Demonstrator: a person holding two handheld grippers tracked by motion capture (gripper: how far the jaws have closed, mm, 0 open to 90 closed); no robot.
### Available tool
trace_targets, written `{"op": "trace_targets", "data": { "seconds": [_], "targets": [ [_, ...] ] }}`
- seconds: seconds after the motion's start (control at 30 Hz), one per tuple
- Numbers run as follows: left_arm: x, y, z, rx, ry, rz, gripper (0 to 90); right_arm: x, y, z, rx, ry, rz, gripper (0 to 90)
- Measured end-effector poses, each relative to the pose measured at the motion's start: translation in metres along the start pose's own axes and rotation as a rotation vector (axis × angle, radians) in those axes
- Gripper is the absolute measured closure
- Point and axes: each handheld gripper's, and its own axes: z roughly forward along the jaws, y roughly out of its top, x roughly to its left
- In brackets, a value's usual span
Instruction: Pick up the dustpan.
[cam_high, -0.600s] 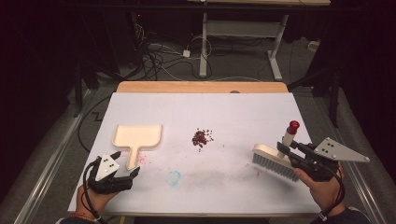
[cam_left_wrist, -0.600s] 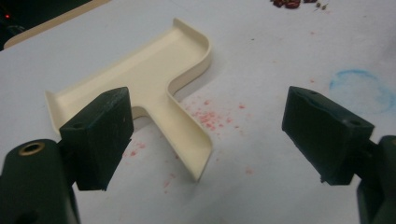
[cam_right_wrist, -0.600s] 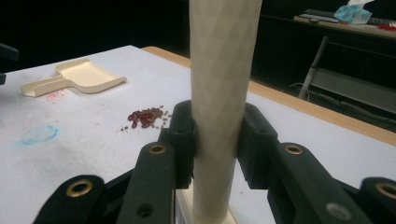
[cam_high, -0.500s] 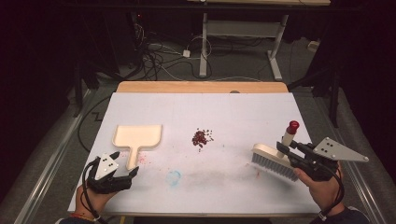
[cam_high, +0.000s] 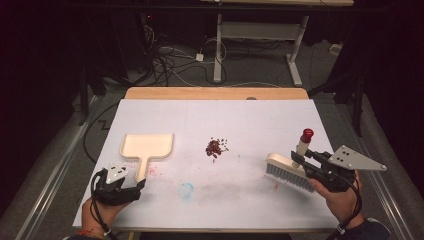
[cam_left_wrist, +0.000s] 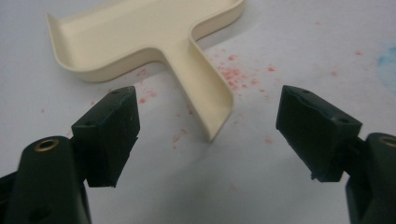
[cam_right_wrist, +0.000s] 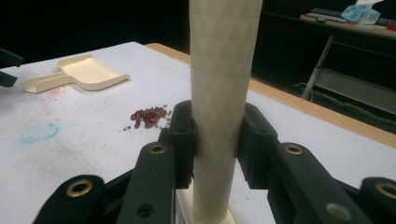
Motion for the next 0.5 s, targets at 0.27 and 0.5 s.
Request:
{"op": "trace_targets", "data": {
  "seconds": [0.27,0.5],
  "targets": [
    [0.008,0.023,0.045,0.104,-0.02,-0.085,31.6,0.0,-0.001,0.001,0.005,0.0,0.006,70.8],
    [0.018,0.034,0.062,0.089,-0.02,-0.111,50.7,0.001,-0.001,0.002,0.01,0.008,0.01,70.8]
  ]
}}
